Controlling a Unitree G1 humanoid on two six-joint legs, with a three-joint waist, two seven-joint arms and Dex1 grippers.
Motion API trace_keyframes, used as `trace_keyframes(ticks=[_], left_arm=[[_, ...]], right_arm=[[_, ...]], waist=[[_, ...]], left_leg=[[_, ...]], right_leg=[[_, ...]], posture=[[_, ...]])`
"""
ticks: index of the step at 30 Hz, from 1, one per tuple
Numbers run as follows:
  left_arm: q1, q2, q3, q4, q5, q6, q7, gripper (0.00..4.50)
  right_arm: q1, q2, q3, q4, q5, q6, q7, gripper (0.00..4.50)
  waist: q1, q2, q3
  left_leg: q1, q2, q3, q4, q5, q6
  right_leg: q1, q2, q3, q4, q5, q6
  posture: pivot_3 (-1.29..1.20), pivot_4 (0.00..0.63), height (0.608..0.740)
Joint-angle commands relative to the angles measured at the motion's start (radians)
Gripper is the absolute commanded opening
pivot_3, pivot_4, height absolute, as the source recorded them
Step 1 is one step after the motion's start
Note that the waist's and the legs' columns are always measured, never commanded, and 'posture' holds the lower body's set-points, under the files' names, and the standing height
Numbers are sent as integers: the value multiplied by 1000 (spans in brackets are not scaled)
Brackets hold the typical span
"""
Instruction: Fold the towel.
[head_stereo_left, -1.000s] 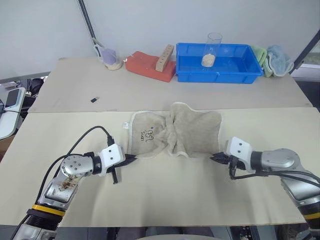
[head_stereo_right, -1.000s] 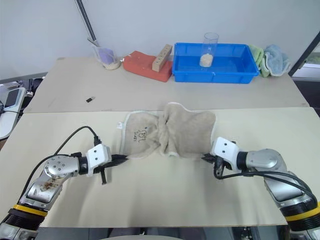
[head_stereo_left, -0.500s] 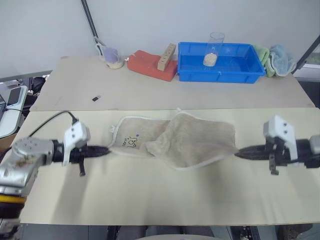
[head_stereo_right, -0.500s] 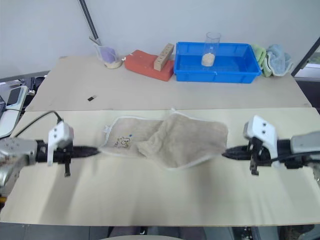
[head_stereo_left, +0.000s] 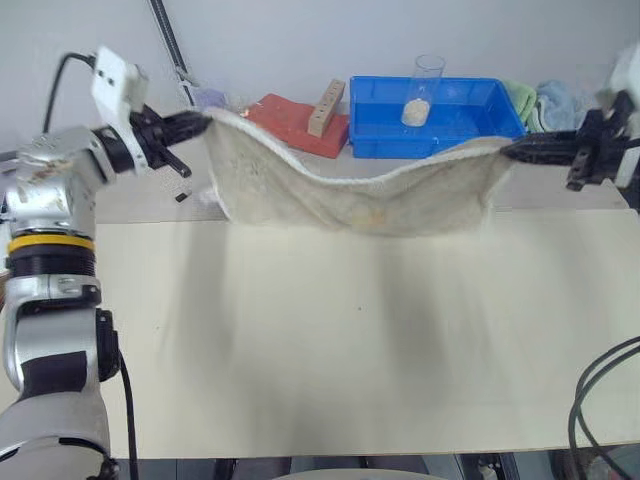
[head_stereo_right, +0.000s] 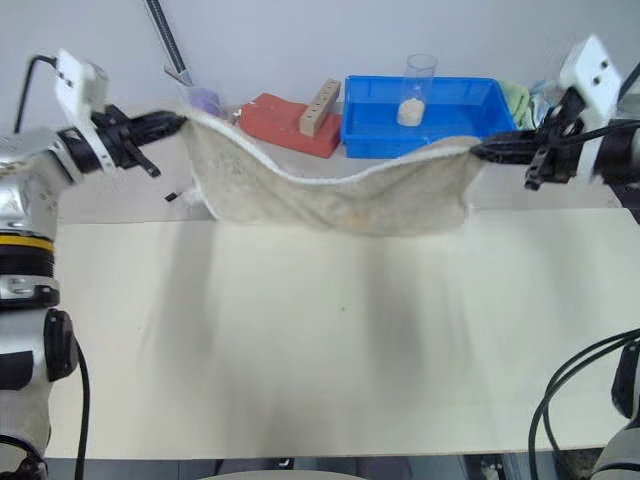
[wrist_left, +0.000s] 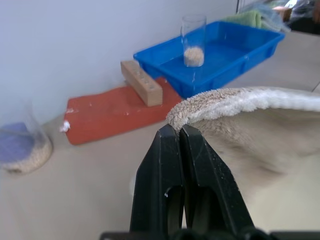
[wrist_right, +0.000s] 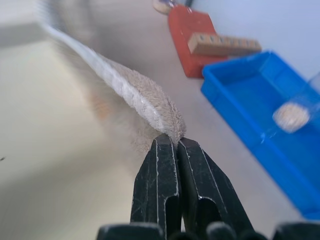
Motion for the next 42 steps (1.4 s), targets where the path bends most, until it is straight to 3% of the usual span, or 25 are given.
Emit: trace_keyframes(ticks=[1,7,11,15,21,25,33,42], left_arm=[[131,112,28,-153,-38,75,-121,0],[592,216,51,-432,-32,65,-204,0],[860,235,77,-572,-27,34,-224,0],[1011,243,99,-644,-38,41,-234,0],[1090,257,121,-690,-77,104,-258,0],[1062,255,116,-678,-92,128,-249,0],[755,243,70,-535,-137,263,-218,0],[485,145,-68,-310,-47,271,-160,0]], right_arm=[[53,-60,-61,-111,36,10,57,57],[474,-45,-150,-306,25,-74,29,57],[727,-33,-190,-454,34,-88,27,57],[896,-50,-236,-528,56,-46,54,57],[1053,-116,-288,-524,36,-45,111,57],[1014,-108,-274,-512,59,-22,81,57],[741,-69,-203,-451,192,205,15,57],[439,43,-34,-229,142,333,-82,57]], waist=[[-10,2,-1],[-5,2,-1],[9,4,0],[24,4,0],[39,4,0],[37,3,1],[34,2,2],[26,2,2]], left_leg=[[0,0,0,-1,0,0],[3,3,-4,0,0,0],[2,3,-4,0,0,0],[3,3,-4,0,0,0],[6,2,0,0,-1,0],[7,3,2,0,-1,0],[9,4,2,0,-1,0],[9,0,1,0,-1,0]], right_leg=[[0,0,0,0,0,0],[1,0,1,-1,0,0],[-1,-1,3,0,0,0],[2,-1,3,-2,0,0],[8,-2,2,-6,0,0],[10,-1,2,-7,0,0],[12,0,0,-9,0,0],[11,-1,0,-7,0,0]], posture=[[0,150,740],[0,150,740],[0,150,740],[0,150,740],[0,150,740],[0,150,740],[0,150,740],[0,150,740]])
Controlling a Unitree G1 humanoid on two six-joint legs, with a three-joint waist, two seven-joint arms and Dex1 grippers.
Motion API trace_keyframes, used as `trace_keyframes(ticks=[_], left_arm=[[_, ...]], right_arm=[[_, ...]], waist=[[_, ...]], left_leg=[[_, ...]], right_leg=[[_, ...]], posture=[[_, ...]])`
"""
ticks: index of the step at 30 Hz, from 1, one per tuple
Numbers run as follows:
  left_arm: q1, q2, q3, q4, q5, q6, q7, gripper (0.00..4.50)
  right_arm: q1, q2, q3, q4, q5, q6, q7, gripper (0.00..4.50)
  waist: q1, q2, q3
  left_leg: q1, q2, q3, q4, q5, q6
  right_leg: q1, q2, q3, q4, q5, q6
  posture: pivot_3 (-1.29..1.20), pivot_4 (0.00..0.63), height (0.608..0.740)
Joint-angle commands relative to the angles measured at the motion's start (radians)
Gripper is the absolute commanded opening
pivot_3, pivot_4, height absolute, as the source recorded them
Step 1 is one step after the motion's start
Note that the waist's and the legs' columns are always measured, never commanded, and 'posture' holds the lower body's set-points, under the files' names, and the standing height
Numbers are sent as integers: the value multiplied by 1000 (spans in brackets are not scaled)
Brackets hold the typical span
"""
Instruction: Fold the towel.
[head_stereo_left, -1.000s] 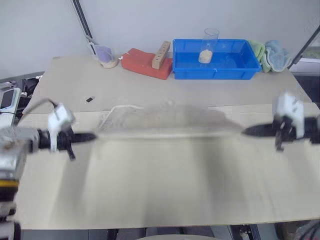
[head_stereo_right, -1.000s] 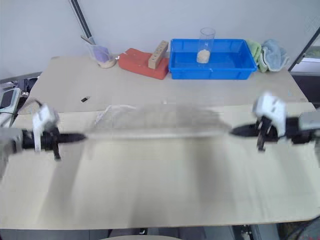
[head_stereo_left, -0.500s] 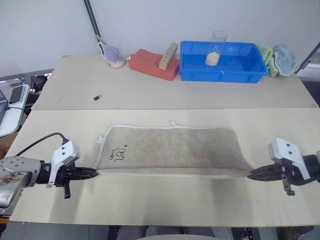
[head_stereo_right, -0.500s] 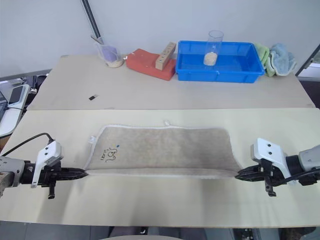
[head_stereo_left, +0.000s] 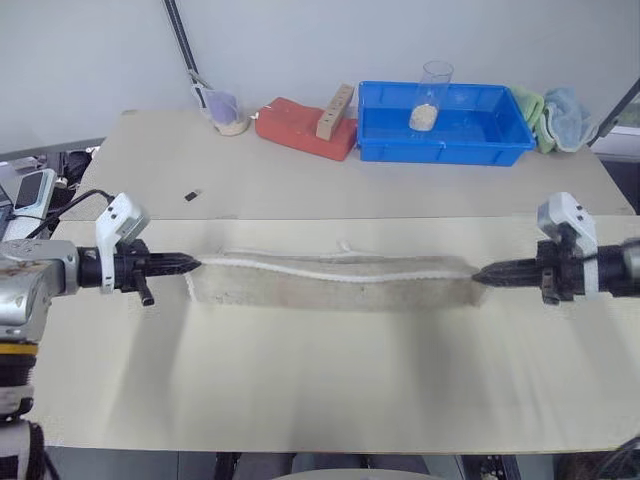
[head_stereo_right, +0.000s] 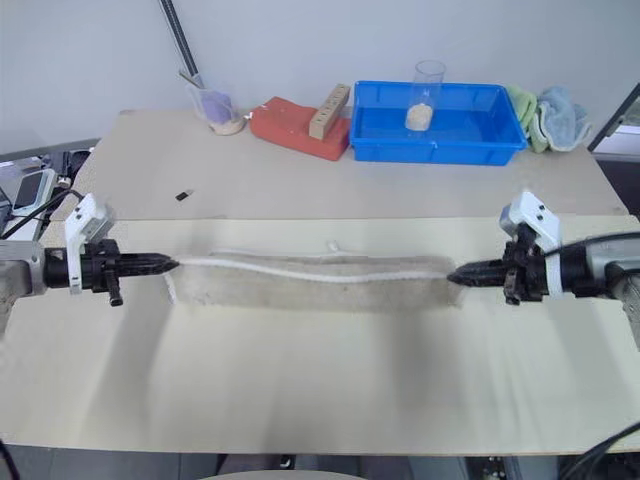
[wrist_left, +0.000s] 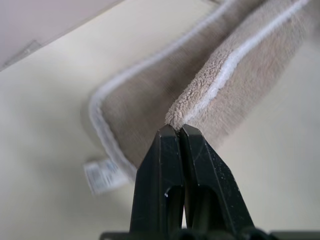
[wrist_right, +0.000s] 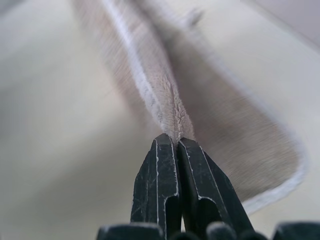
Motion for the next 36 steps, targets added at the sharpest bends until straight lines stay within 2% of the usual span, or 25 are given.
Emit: trace_keyframes(ticks=[1,11,12,15,19,22,23,26,30,33,36], left_arm=[[-50,-28,-35,57,39,-8,22,0],[-121,-127,-28,185,102,-50,133,0],[-126,-134,-22,189,93,-34,136,0],[-134,-142,-13,189,73,8,133,1013],[-123,-144,-12,186,79,3,145,2921],[-110,-145,-8,193,105,-68,168,4395],[-111,-140,-1,194,112,-94,173,4500],[-102,-109,14,159,119,-170,148,4500],[-27,-77,21,-14,75,-225,51,4500],[31,-74,22,-172,1,-178,-8,4500],[78,-82,15,-294,-53,-144,-35,4500]], right_arm=[[-74,23,36,78,-29,20,-23,57],[-166,97,73,232,-98,16,-76,57],[-173,104,70,245,-103,9,-85,363],[-189,124,57,268,-107,-2,-104,1410],[-205,133,41,294,-121,-40,-128,2764],[-221,135,16,314,-137,-89,-163,3753],[-217,127,4,307,-140,-108,-170,4110],[-150,83,-39,224,-141,-145,-162,4110],[36,43,-135,32,-118,-140,-174,4110],[184,70,-202,-123,-90,-94,-220,4110],[266,130,-242,-217,-71,-44,-310,4110]], waist=[[-5,0,0],[-16,0,0],[-17,0,0],[-17,0,0],[-17,0,0],[-16,0,0],[-16,0,0],[-14,0,0],[-12,1,-1],[-8,1,-1],[-12,1,-1]], left_leg=[[0,0,0,0,0,0],[-7,0,-1,2,0,0],[-6,0,-1,2,0,0],[-6,0,-1,2,0,0],[-7,0,-1,2,0,0],[-7,0,-1,2,0,0],[-7,-1,-1,2,1,0],[-7,-1,-1,2,1,0],[-8,0,-2,2,0,0],[-8,0,-2,2,1,0],[-7,0,-2,2,1,0]], right_leg=[[0,0,0,1,0,0],[-9,0,0,6,0,0],[-9,0,0,6,0,0],[-10,0,0,7,0,0],[-10,0,0,7,0,0],[-10,0,0,7,0,0],[-10,0,0,7,0,0],[-11,0,0,7,0,0],[-11,0,0,7,0,0],[-10,-1,1,6,0,0],[-9,-1,2,7,0,0]], posture=[[0,150,740],[0,150,740],[0,150,740],[0,150,740],[0,150,740],[0,150,740],[0,150,740],[0,150,740],[0,150,740],[0,150,740],[0,150,740]])
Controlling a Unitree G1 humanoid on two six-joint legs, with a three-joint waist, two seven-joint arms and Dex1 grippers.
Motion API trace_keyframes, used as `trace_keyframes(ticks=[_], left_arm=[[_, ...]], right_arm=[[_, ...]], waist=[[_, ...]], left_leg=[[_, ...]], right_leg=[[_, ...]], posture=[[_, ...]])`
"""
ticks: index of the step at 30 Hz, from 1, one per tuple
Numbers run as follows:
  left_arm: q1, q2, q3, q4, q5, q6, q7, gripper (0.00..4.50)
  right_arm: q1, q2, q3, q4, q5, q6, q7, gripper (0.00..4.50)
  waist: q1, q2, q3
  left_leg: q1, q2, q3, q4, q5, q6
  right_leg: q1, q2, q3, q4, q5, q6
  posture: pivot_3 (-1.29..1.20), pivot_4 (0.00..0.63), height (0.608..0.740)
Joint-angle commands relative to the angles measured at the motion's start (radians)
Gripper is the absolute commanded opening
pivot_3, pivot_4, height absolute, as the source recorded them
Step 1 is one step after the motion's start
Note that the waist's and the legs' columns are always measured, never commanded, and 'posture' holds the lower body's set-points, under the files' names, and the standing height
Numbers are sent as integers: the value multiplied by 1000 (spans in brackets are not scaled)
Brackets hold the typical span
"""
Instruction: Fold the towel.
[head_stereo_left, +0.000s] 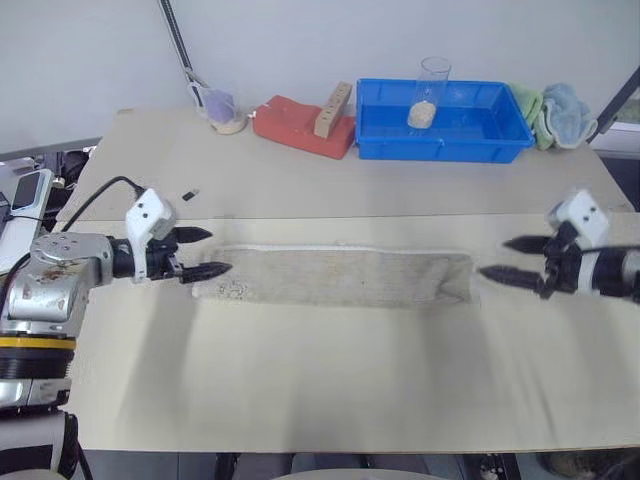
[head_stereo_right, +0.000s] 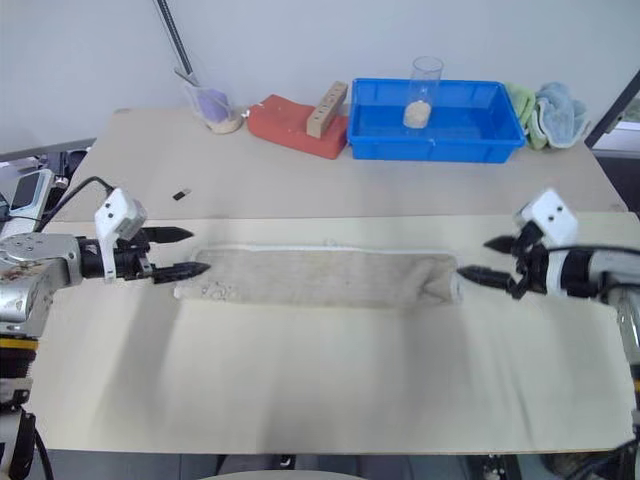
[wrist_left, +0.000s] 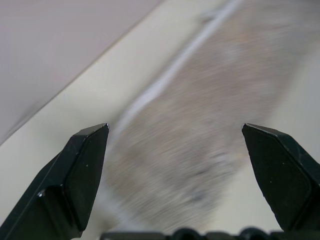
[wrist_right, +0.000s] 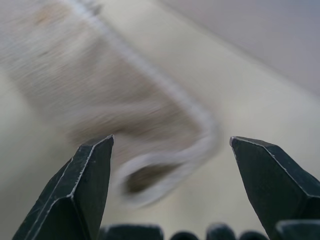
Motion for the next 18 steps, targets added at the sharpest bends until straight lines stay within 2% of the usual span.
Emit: trace_keyframes(ticks=[1,5,11,17,18], left_arm=[[32,8,-3,-132,-57,13,-44,4500],[56,3,-39,-177,-48,-25,-66,4500],[24,-15,-69,-156,-40,-43,-75,4500],[24,-23,-80,-136,-27,-71,-74,4500],[28,-23,-79,-136,-27,-74,-74,4500]], right_arm=[[42,70,-84,-116,47,77,-123,4110],[67,182,-109,-180,65,146,-262,4110],[34,314,-98,-129,29,184,-462,4110],[28,359,-63,-80,18,218,-528,4110],[31,363,-56,-80,19,227,-532,3868]], waist=[[-4,0,0],[-8,1,-1],[-4,1,-1],[-5,1,-1],[-6,1,-1]], left_leg=[[0,0,0,0,0,0],[1,0,1,-1,0,0],[1,-1,1,-1,0,0],[1,-1,1,-1,0,0],[1,-1,1,-1,0,0]], right_leg=[[0,0,0,0,0,0],[0,1,1,0,0,0],[0,1,0,0,0,0],[0,1,0,0,0,0],[0,1,0,0,0,0]], posture=[[0,150,740],[0,150,740],[0,150,740],[0,150,740],[0,150,740]])
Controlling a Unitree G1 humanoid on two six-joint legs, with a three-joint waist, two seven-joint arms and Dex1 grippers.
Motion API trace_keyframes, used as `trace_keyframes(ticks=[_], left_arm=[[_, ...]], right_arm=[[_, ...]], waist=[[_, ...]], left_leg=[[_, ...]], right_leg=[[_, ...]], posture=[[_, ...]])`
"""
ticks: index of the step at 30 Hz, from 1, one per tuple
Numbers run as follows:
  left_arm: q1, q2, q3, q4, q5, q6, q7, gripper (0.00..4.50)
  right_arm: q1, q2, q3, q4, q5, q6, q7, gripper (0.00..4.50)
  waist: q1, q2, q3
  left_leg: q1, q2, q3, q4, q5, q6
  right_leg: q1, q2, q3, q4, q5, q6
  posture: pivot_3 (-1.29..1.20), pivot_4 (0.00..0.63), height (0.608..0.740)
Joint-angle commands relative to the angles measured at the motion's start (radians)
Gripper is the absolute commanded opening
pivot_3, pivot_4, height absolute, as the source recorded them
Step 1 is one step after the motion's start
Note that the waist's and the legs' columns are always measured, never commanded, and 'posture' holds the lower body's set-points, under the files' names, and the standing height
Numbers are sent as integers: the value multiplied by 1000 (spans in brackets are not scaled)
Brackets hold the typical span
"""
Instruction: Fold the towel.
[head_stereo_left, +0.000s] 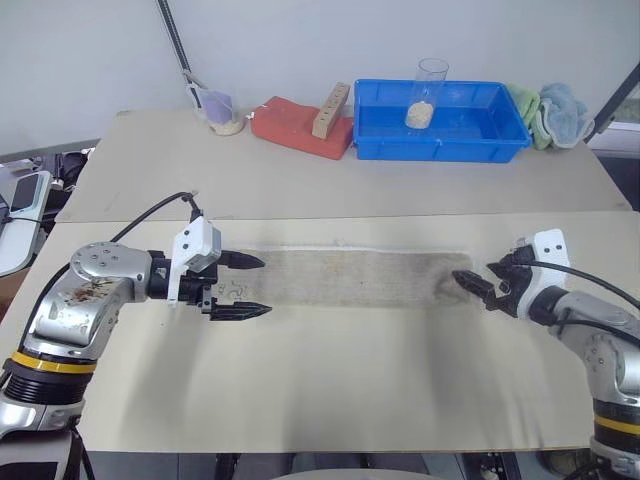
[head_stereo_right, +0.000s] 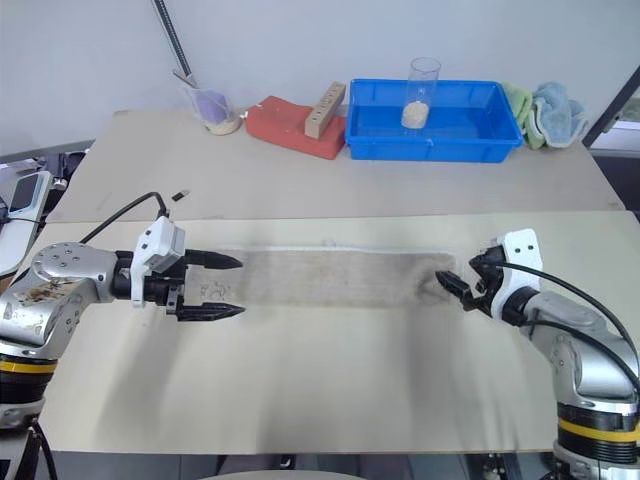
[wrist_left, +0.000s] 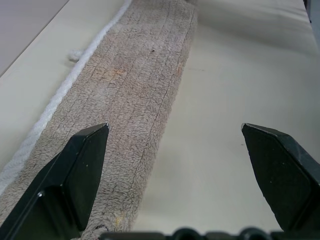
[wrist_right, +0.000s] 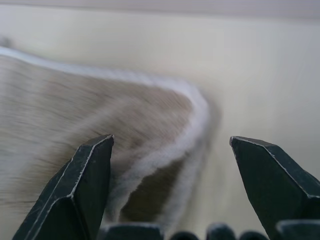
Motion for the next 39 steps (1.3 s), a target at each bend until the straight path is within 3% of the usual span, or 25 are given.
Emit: trace_keyframes(ticks=[1,11,12,18,23,28,33,39], left_arm=[[-3,1,5,-10,6,-28,-3,4500],[62,2,29,52,25,-119,-6,4500],[68,0,32,58,27,-127,-5,4500],[97,1,51,75,23,-150,2,4500],[105,3,71,82,19,-150,11,4500],[99,1,90,83,3,-131,14,4500],[105,20,112,67,-11,-117,10,4500],[145,76,181,-36,-62,-22,34,4500]], right_arm=[[-2,7,16,-17,7,25,-14,3594],[-26,44,64,-8,10,35,-29,180],[-29,46,63,-7,11,37,-31,21],[-39,5,11,30,11,25,-21,21],[-32,-117,-75,103,17,3,43,21],[-61,-203,-76,76,67,33,122,21],[-140,-154,-80,-41,188,186,98,21],[-290,62,-28,-166,297,360,-57,21]], waist=[[-1,0,0],[-6,-1,-1],[-5,-1,-1],[-3,-1,-1],[9,0,-1],[2,-1,-1],[-16,0,-1],[-17,-1,-1]], left_leg=[[0,0,0,0,0,0],[3,1,0,0,0,0],[2,1,0,-1,0,0],[2,1,-1,-1,0,0],[2,0,0,0,0,0],[2,0,1,0,0,0],[3,2,0,-2,0,0],[2,2,-4,-2,0,0]], right_leg=[[0,0,0,0,0,0],[1,1,0,0,0,0],[1,1,0,0,0,0],[1,1,0,0,0,0],[1,-1,0,-1,0,0],[2,0,0,-2,0,0],[2,1,0,-1,0,0],[1,1,0,-1,0,0]], posture=[[0,150,740],[0,150,740],[0,150,740],[0,150,740],[0,150,740],[0,150,740],[0,150,740],[0,150,740]])
